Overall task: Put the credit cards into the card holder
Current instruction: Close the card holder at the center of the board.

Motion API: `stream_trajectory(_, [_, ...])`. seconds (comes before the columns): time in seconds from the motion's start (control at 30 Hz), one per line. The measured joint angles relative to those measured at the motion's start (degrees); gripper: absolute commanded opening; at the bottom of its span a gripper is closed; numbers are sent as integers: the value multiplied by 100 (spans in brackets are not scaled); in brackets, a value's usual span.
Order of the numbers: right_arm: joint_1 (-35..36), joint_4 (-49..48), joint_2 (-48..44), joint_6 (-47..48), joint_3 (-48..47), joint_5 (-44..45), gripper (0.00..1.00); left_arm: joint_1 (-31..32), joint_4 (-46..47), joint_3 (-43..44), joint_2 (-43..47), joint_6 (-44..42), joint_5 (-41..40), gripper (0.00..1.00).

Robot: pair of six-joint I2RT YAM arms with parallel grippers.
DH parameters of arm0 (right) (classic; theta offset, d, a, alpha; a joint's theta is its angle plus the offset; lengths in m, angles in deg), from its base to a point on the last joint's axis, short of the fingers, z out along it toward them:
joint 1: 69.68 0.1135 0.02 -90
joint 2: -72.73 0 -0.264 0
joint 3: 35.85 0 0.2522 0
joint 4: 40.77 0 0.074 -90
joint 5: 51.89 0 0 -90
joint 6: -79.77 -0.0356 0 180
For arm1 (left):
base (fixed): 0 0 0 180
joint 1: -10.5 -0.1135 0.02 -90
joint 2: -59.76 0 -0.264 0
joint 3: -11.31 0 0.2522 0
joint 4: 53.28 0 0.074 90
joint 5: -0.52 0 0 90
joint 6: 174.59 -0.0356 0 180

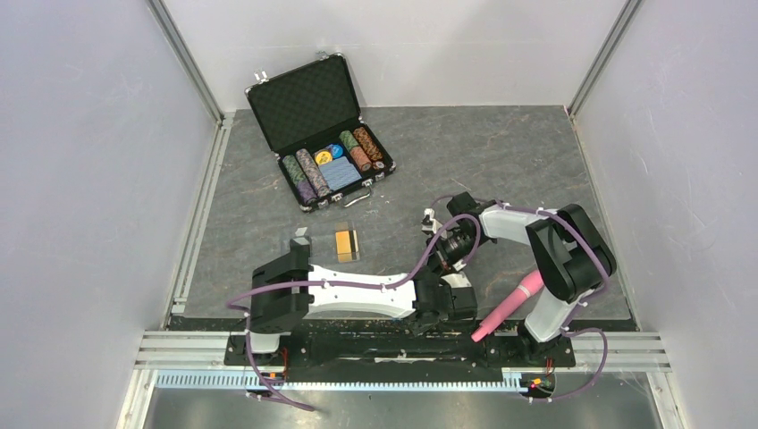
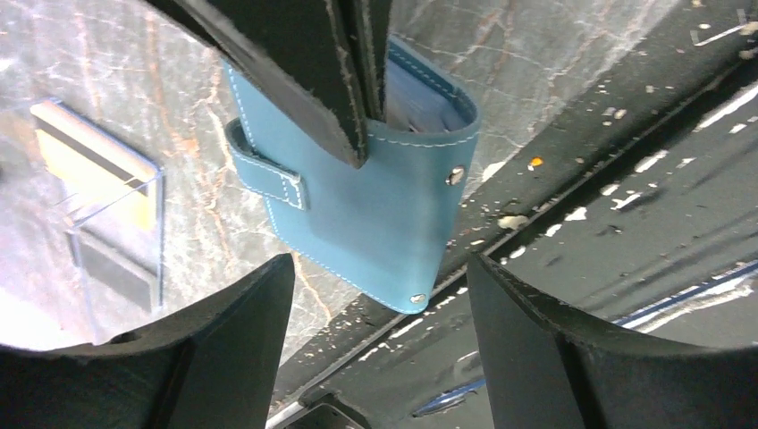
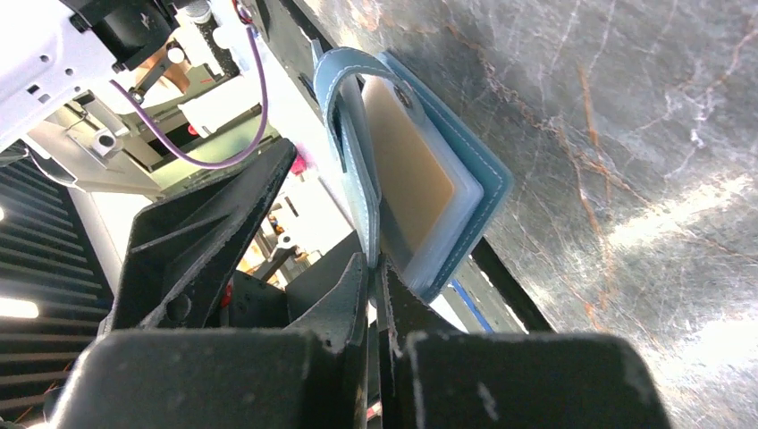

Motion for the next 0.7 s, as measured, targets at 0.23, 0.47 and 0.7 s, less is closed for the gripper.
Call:
stream_trajectory(0.23, [0,-101,-160,-208,-33,-42,0,11,-310,-4,-48,46,-667,57])
stream_trajectory(0.47, [-2,-245,-201,-282,-55,-85,0,39,-398,-48,-153,221,-861,19])
stream_trajectory(0.7, [-2,-221,-212,-295,-140,-105,43,48,-415,-48,-153,229,-986,2])
